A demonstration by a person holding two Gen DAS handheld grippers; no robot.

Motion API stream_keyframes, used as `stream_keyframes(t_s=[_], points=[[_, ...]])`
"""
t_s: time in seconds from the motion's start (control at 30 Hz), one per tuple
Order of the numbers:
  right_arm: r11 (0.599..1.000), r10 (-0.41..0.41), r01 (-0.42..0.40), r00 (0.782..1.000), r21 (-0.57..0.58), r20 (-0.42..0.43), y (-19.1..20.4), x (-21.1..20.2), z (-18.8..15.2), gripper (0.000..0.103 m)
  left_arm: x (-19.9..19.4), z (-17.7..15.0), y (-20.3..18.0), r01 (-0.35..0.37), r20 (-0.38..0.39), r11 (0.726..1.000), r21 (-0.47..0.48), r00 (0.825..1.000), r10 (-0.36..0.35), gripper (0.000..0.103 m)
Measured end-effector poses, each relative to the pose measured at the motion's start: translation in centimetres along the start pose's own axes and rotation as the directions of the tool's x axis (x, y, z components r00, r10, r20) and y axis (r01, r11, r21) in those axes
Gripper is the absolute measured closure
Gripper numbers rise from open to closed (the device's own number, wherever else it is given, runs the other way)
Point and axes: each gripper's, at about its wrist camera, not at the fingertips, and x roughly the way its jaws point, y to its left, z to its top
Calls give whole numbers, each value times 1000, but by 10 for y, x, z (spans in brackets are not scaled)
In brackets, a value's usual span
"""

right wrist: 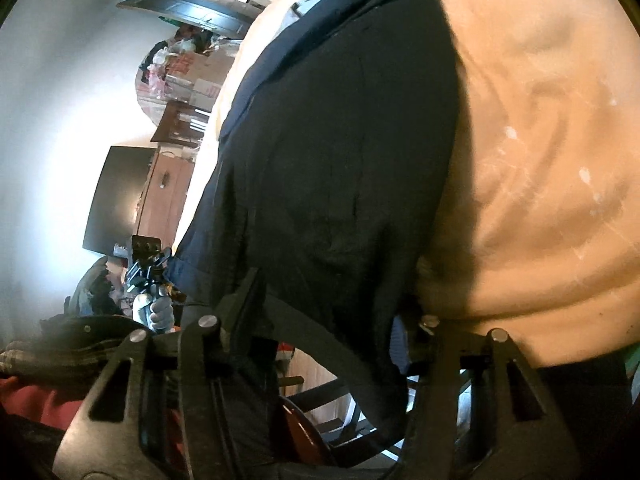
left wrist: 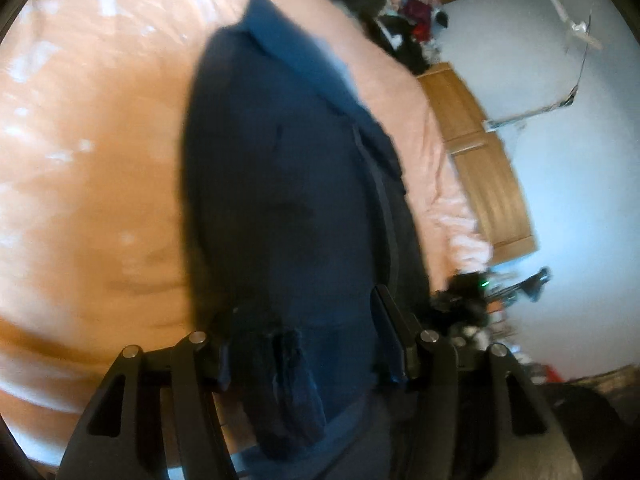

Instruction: Fold small clothes

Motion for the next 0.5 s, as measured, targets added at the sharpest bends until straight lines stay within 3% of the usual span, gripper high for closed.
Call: stream_keyframes(t_s=[0.07, 0.13, 0.3, 0.5], points=[[999, -32, 33, 999, 16, -18, -10, 6, -3, 48, 10, 2, 6, -19, -29, 999, -27, 999, 18, 46], [999, -42, 43, 998, 24, -39, -17, 11, -6, 48, 18, 2, 11, -74, -56, 997, -28, 996, 72, 54], [998, -58, 57, 997, -18, -55, -9, 9, -8, 47, 15, -6, 9, -129, -58, 992, -11, 990, 128, 71], [999, -46, 45, 998, -24, -53, -9, 6, -10, 47, 20, -15, 2, -184, -107, 983, 7, 977, 183, 72]])
